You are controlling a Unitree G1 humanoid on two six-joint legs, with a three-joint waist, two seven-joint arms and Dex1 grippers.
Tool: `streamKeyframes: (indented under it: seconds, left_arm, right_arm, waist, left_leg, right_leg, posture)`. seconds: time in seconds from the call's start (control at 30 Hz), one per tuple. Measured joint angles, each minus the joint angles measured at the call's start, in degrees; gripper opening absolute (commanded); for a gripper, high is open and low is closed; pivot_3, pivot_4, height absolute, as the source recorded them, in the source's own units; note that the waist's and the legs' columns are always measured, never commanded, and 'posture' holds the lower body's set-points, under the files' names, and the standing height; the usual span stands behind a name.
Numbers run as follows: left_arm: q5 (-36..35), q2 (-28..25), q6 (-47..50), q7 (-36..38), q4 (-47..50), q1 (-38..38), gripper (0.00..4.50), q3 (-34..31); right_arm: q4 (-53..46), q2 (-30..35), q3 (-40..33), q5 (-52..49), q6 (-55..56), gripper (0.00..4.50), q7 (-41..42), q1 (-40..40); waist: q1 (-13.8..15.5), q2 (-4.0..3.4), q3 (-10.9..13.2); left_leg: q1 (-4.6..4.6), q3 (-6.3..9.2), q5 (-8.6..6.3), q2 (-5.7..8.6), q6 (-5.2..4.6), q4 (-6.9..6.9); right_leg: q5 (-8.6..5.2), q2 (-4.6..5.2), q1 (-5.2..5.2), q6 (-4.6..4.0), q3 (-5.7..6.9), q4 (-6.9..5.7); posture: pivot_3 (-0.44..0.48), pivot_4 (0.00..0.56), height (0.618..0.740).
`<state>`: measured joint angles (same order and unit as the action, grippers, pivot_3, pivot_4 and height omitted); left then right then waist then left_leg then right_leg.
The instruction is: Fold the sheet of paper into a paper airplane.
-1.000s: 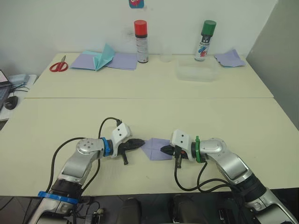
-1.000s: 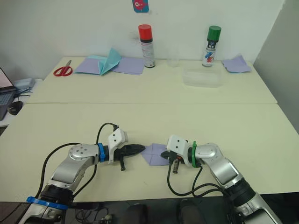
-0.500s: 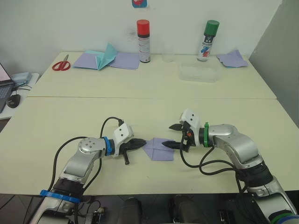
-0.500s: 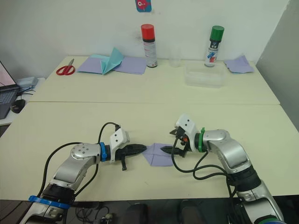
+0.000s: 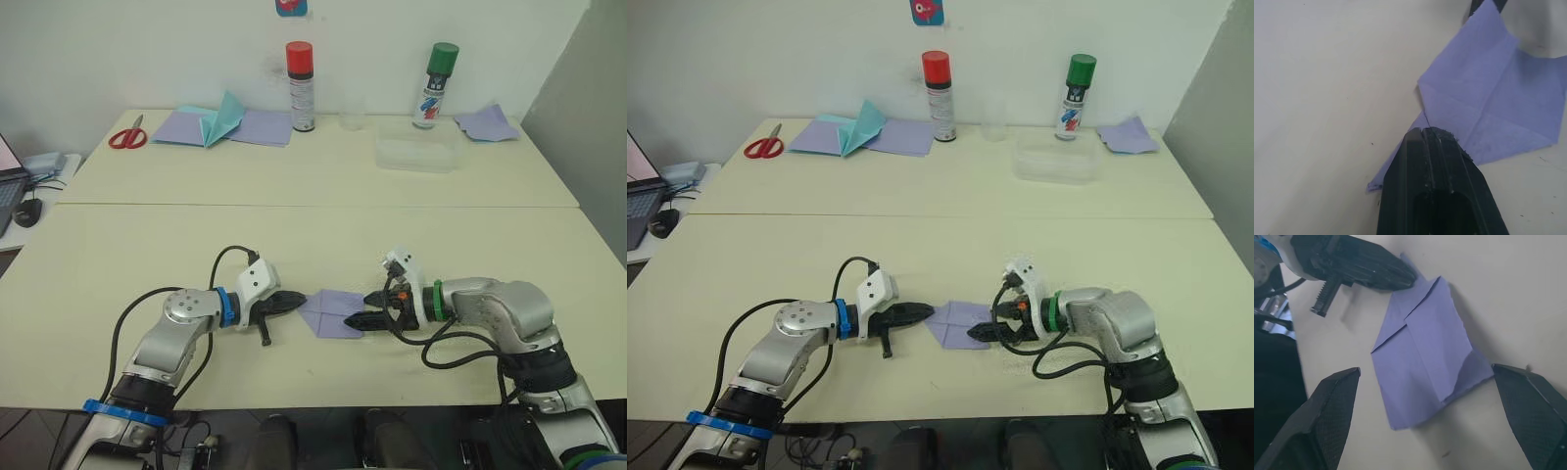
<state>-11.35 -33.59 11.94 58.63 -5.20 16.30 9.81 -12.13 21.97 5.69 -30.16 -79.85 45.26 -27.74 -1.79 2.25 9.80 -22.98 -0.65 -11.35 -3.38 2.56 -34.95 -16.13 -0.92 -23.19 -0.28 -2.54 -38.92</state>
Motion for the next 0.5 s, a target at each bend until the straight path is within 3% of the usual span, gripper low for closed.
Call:
streamKeyframes:
  seconds: [0.5]
  left_arm:
    - [0.29, 0.00, -0.05, -0.58, 0.01, -0.26, 0.00, -0.03]
  right_arm:
    - [3.33, -12.54, -11.47, -3.11, -11.62, 4.47, -10.84, -1.33]
  waist:
    - [-0.14, -0.14, -0.17]
  left_leg:
    - [0.03, -0.01, 0.00, -0.06, 0.00, 0.00]
  right_leg:
    - [0.01, -0.04, 0.00, 0.01, 0.00, -0.02]
  posture:
    - [0.000, 0.150, 0.740]
